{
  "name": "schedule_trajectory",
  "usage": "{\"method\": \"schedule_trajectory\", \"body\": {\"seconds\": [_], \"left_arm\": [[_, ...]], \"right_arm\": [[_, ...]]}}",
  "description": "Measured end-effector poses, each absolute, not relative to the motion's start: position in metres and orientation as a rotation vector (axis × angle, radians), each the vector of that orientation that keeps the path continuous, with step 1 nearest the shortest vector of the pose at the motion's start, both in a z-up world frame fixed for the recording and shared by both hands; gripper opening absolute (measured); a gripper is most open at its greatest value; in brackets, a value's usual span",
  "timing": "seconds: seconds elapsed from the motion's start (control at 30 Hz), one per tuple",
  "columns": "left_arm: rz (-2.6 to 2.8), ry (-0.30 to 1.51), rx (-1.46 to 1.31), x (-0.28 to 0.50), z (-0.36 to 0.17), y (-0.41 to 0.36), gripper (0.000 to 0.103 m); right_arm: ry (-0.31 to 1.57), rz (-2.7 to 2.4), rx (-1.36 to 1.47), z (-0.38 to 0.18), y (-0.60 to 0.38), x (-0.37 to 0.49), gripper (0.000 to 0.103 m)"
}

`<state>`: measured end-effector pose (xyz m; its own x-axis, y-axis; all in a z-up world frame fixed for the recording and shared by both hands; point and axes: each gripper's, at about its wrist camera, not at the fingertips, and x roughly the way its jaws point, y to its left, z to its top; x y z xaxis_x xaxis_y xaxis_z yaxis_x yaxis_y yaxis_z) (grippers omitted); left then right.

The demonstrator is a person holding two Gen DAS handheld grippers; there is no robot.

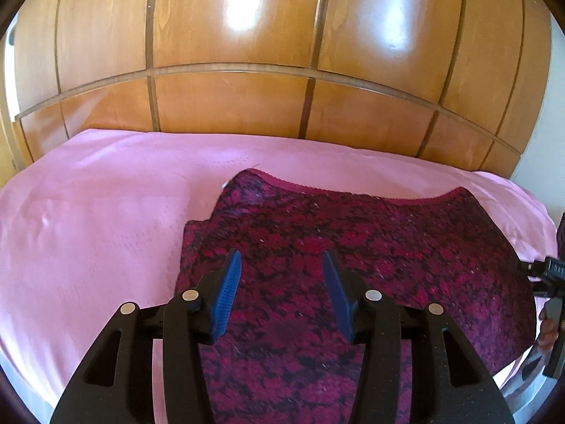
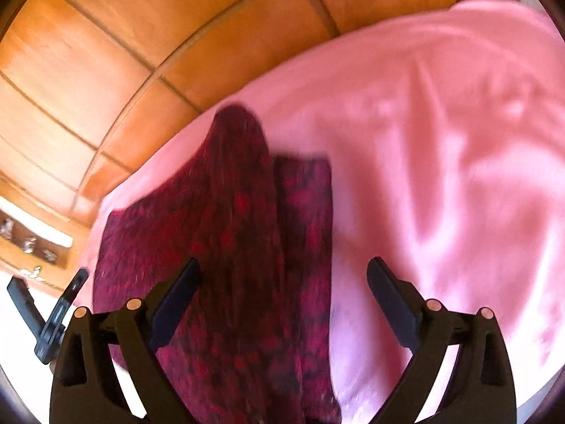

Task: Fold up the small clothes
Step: 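Grasp the garment's side edge with the right gripper and lift it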

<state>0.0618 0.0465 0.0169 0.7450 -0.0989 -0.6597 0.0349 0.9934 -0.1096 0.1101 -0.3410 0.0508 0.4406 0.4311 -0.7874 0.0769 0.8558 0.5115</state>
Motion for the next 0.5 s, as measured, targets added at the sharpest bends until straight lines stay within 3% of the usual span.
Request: {"method": "schedule_trajectory", "body": {"seconds": [0.27, 0.5], "left_arm": [[-0.134, 0.768, -0.112, 0.055, 0.005, 0.033, 0.047], [-0.16, 0.832, -0.142, 0.062, -0.02, 0.032, 0.047]], "right_arm": [[1.153, 0.395, 0.552, 0.033, -0.328, 0.077, 0.094], [1.171, 0.421, 0.454, 0.04, -0.306, 0.07, 0.059]]}}
